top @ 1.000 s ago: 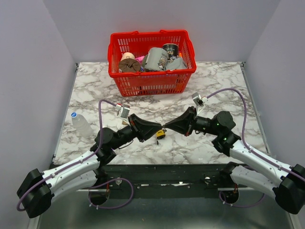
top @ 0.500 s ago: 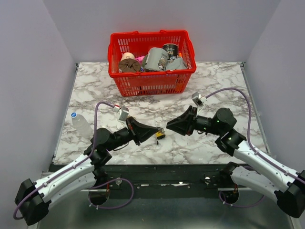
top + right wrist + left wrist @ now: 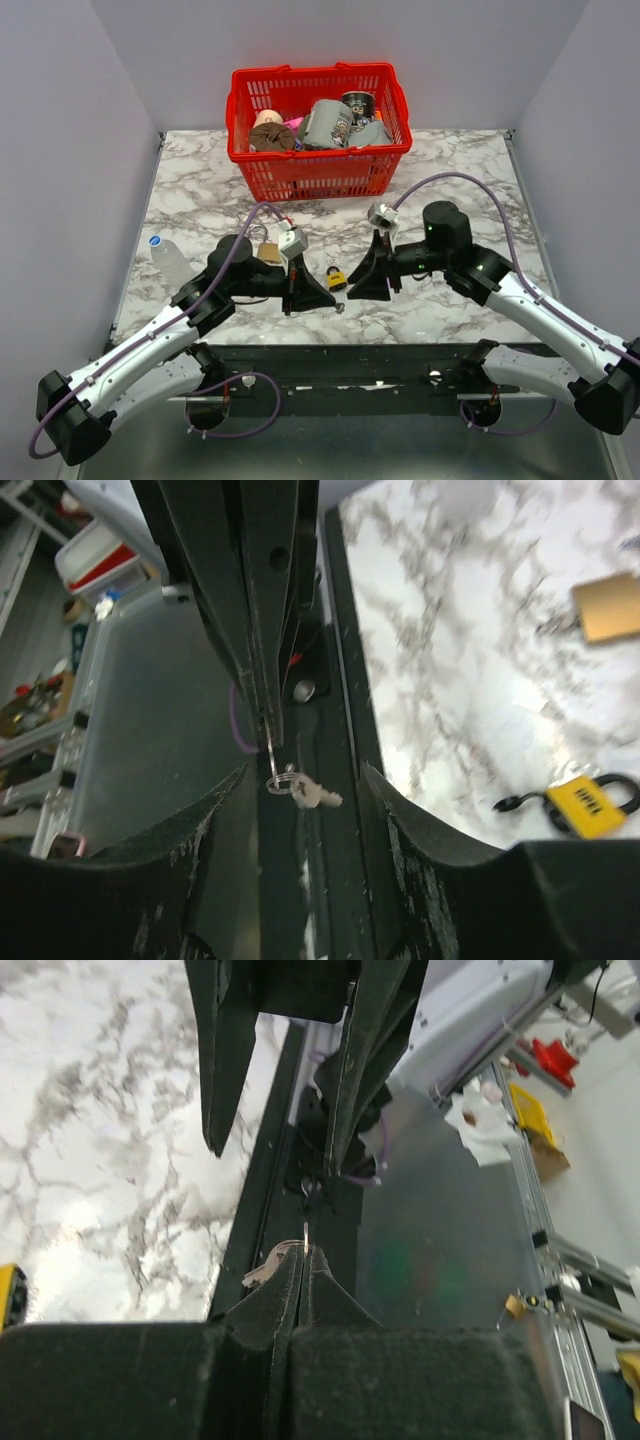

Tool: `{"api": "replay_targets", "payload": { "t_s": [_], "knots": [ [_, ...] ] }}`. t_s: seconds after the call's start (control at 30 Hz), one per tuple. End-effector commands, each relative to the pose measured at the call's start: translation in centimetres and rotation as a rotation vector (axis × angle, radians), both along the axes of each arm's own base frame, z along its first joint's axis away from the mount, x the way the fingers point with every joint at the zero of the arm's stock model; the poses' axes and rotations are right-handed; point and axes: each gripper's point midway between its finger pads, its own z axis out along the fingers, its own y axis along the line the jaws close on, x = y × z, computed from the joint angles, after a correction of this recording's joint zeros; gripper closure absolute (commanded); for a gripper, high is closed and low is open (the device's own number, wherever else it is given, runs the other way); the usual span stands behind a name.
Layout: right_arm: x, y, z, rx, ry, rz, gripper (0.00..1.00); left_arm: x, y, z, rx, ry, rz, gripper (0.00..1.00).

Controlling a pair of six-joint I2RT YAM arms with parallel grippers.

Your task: Unlock with the key

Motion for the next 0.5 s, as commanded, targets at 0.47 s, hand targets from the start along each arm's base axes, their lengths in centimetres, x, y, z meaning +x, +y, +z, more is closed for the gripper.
{"api": "replay_targets", "payload": {
  "t_s": [0.47],
  "knots": [
    [-3.3, 1.6, -4.2, -0.141, 0.089, 0.152, 0.50, -1.7, 0.2, -1.9, 0.096, 0.021, -0.158, 1.00]
  ]
}}
